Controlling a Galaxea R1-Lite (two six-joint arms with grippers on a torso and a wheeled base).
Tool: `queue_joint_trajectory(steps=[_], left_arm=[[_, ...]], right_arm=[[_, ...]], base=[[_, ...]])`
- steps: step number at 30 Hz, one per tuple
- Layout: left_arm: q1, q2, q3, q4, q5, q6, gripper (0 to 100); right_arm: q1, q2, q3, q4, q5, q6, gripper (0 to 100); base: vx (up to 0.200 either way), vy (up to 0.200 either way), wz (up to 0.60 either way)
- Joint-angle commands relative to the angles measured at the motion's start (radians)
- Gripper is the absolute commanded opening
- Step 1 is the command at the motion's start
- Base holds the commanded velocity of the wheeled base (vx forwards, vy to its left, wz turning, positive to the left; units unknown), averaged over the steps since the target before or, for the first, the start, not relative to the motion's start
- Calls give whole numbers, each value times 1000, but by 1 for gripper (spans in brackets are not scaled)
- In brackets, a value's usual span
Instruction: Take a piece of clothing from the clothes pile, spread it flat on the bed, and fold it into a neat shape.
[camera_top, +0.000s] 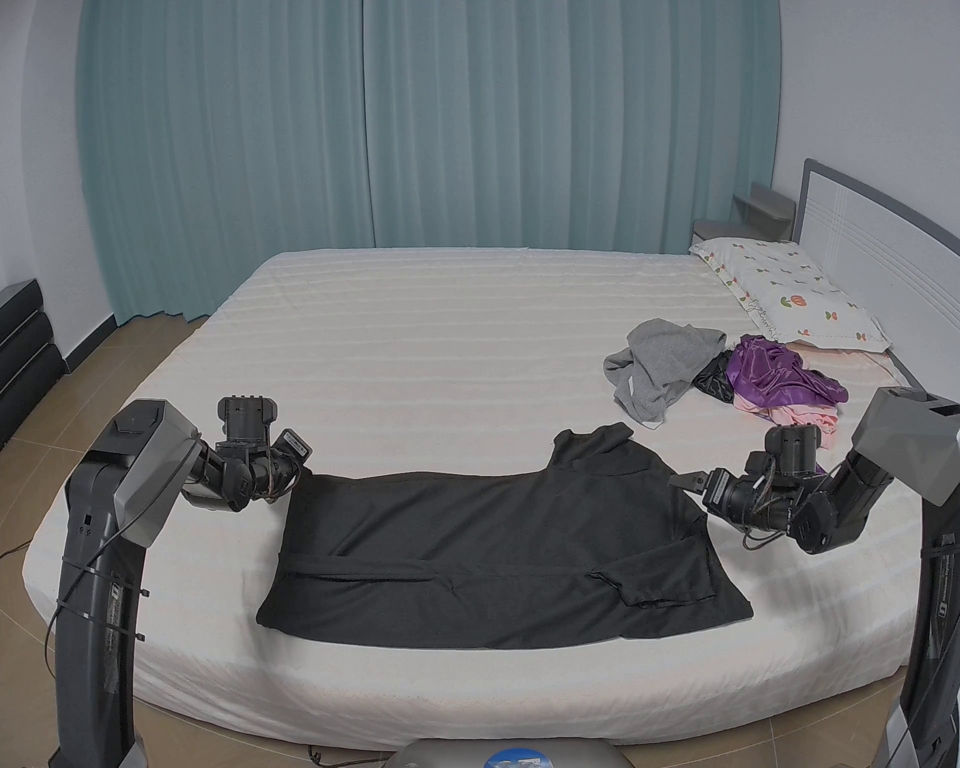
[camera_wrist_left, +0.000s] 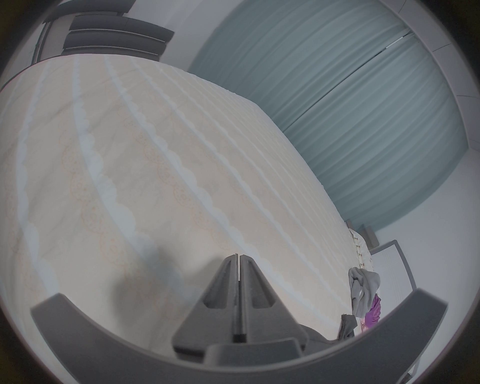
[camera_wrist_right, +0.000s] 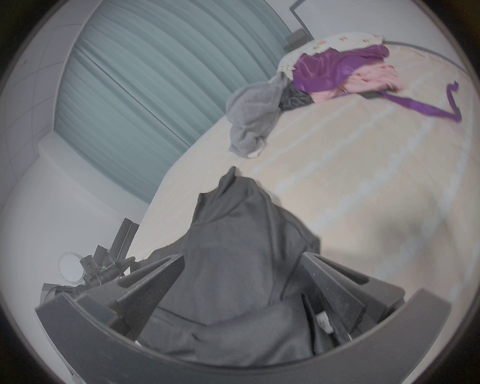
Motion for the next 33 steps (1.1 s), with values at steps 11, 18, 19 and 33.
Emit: queue_joint_trajectory(steps=[11, 18, 19, 33], left_arm=[[26, -84, 125, -49, -1, -45, 0], [24, -99, 177, -101, -1, -45, 0], [24, -98, 177, -101, -1, -45, 0], [26, -88, 177, -106, -1, -41, 0]], right_arm=[[57, 311, -659, 336, -131, -76, 100], [62, 423, -894, 457, -163, -76, 100], [62, 426, -902, 461, -163, -76, 100], [68, 509, -1055, 520, -172, -84, 100]], base=[[0, 0, 0], [0, 0, 0], [0, 0, 0], [0, 0, 0]])
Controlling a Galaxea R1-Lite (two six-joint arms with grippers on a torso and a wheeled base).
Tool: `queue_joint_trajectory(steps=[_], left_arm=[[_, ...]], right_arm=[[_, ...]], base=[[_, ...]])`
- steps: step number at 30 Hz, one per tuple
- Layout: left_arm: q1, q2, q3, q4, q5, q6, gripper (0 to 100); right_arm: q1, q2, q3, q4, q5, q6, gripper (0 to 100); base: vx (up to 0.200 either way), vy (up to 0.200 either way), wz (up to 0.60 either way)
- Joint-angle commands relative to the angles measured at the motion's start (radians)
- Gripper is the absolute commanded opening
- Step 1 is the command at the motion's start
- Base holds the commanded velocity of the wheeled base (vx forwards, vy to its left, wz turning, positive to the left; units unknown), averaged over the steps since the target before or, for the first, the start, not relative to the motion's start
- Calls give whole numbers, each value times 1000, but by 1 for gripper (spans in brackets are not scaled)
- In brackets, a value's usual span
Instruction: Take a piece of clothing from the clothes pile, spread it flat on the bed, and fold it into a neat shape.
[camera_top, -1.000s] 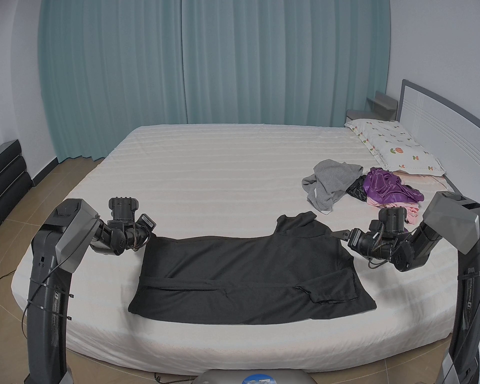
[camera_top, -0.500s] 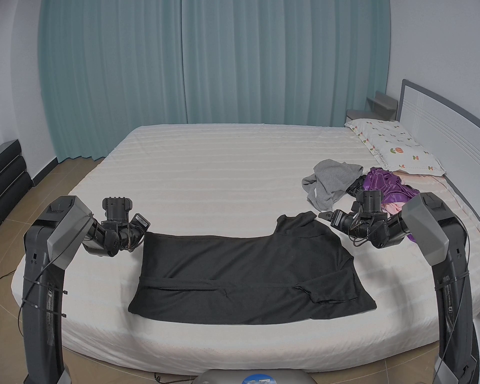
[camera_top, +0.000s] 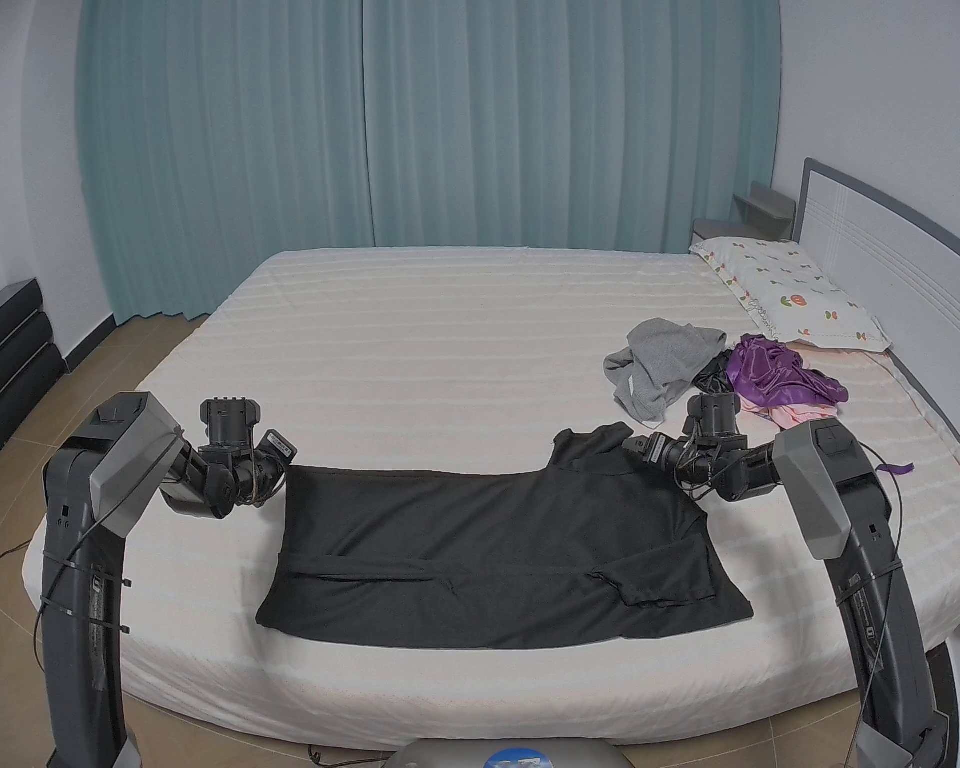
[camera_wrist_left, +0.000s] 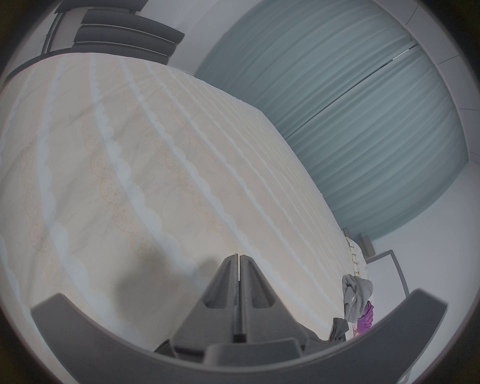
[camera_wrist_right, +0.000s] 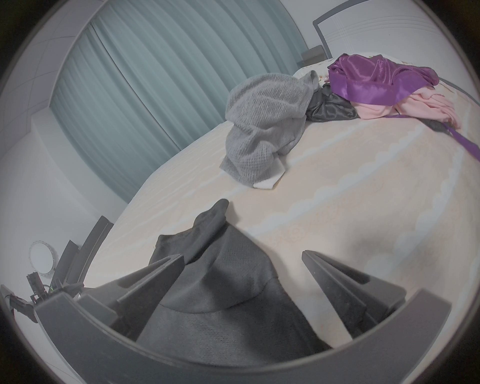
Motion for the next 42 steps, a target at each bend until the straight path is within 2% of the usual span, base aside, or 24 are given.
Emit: queue_joint_trajectory(steps=[1, 13, 14, 35, 42], left_arm=[[1, -1, 1, 0, 0, 0, 0], [-1, -1, 3, 0, 0, 0, 0], [1, -1, 3, 0, 0, 0, 0], [1, -29, 21, 1, 0, -2, 0], [2, -76, 61, 0, 2, -2, 0]], right_arm=[[4, 28, -7, -6, 2, -1, 100], [-8, 14, -7, -75, 10, 0, 100], [-11, 12, -7, -73, 10, 0, 0], [-13, -55, -7, -19, -7, 22, 0], [-26, -169, 167, -58, -4, 37, 0]], base=[[0, 0, 0], [0, 0, 0], [0, 0, 0], [0, 0, 0], [0, 0, 0]])
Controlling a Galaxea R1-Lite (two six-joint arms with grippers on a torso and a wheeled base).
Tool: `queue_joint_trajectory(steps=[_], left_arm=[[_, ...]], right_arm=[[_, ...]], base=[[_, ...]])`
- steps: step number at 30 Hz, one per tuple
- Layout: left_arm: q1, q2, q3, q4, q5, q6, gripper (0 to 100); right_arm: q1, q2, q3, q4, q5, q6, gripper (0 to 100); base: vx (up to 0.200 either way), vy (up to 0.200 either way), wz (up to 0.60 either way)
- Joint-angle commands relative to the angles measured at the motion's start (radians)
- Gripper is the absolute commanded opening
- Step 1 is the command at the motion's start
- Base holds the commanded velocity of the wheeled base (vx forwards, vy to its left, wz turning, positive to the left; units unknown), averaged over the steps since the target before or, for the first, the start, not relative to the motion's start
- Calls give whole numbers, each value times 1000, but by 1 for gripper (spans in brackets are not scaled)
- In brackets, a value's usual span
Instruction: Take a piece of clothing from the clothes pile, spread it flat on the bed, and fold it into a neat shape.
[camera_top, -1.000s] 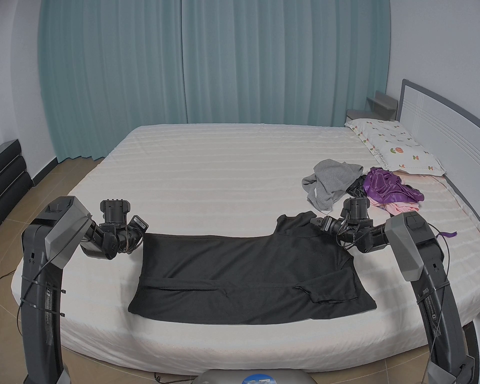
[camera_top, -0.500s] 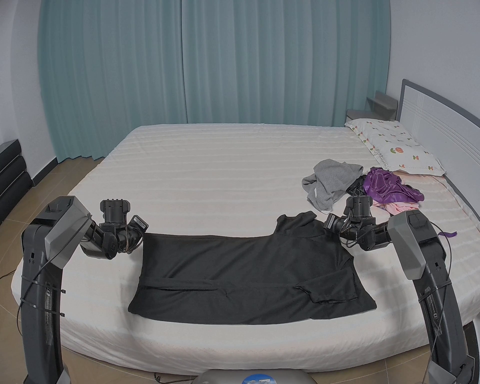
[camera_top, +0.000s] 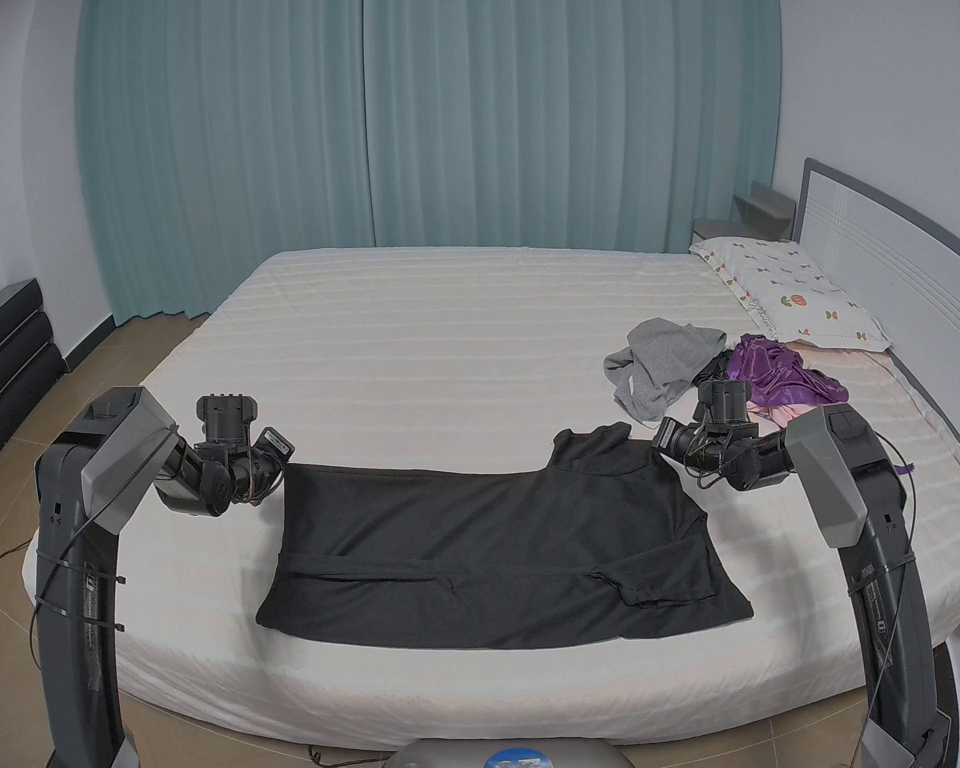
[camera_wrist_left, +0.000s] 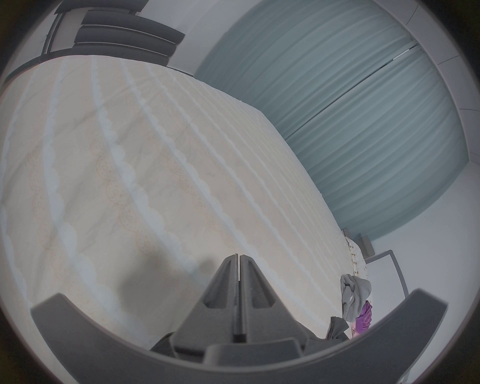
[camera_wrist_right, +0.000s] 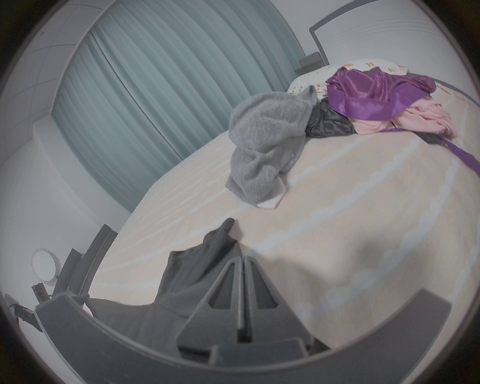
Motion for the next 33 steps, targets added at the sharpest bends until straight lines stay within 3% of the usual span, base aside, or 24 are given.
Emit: queue_joint_trajectory(steps=[1, 15, 22, 23, 28, 33], left_arm=[[0, -43, 26, -2, -1, -1, 0], [17, -68, 27, -1, -1, -4, 0], [16, -60, 29, -2, -1, -4, 0], [16, -60, 29, -2, -1, -4, 0], [14, -59, 27, -2, -1, -4, 0], [14, -56, 29, -2, -1, -4, 0]], right_arm=[[-16, -108, 113, -31, 3, 10, 0], [-33, -183, 251, -137, 20, 60, 0], [-11, -108, 193, -112, 46, 42, 0], [-10, -100, 181, -98, 46, 39, 100], [-2, -22, 82, -60, 37, -16, 100], [10, 32, 1, -46, 35, -18, 100]], base=[[0, 0, 0], [0, 0, 0], [0, 0, 0], [0, 0, 0], [0, 0, 0], [0, 0, 0]])
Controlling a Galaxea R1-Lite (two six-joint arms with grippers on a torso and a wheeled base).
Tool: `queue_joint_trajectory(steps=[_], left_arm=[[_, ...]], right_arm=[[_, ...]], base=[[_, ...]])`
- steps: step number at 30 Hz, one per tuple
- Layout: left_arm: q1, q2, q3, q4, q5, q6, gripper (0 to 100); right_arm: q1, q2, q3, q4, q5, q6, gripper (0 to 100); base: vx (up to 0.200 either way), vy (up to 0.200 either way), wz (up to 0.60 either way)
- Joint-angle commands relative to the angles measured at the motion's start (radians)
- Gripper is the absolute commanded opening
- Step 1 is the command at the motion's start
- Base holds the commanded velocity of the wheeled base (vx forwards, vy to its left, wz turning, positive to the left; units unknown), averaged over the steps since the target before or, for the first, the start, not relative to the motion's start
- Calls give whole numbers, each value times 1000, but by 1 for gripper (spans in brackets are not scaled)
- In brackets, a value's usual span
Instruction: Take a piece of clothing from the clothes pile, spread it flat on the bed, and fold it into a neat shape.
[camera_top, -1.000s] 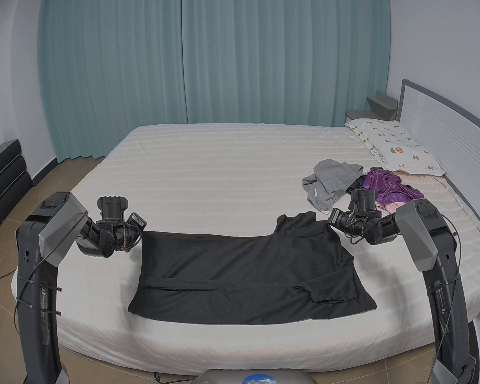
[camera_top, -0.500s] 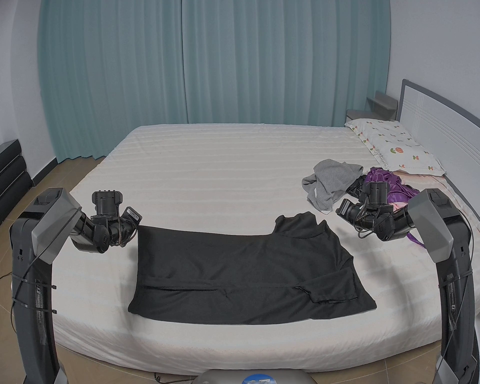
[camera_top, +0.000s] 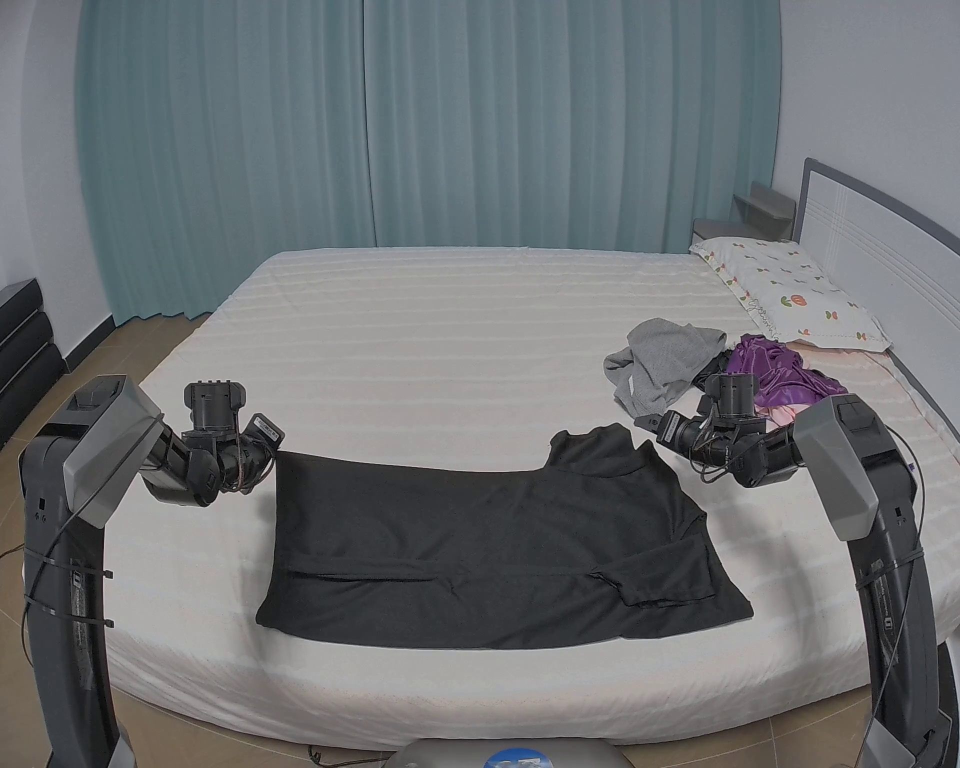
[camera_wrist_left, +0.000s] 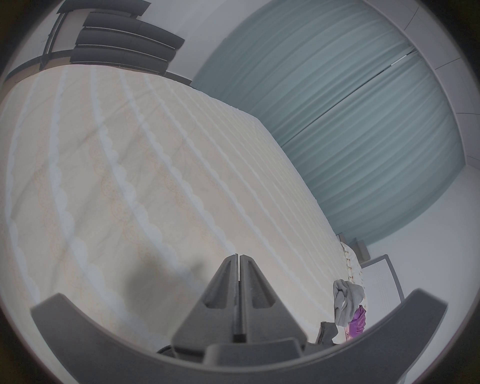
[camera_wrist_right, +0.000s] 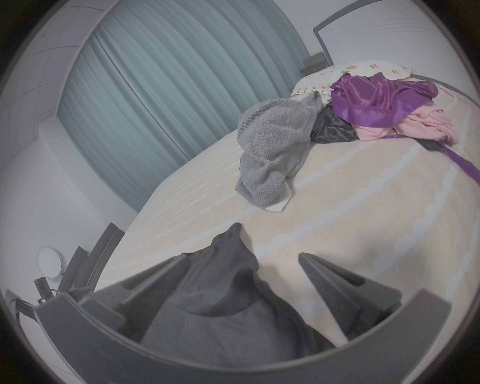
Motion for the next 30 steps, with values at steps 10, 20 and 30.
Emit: queue_joint_trajectory(steps=[10, 20, 30], left_arm=[[0, 10, -1, 1, 0, 0, 0], [0, 3, -1, 1, 0, 0, 0], [0, -23, 19, 1, 0, 0, 0]], right_arm=[[29, 116, -128, 28, -8, -8, 0], [14, 69, -120, 41, -38, -1, 0], [0, -77, 48, 15, -32, 45, 0]], base=[[0, 0, 0], [0, 0, 0], [0, 0, 0]])
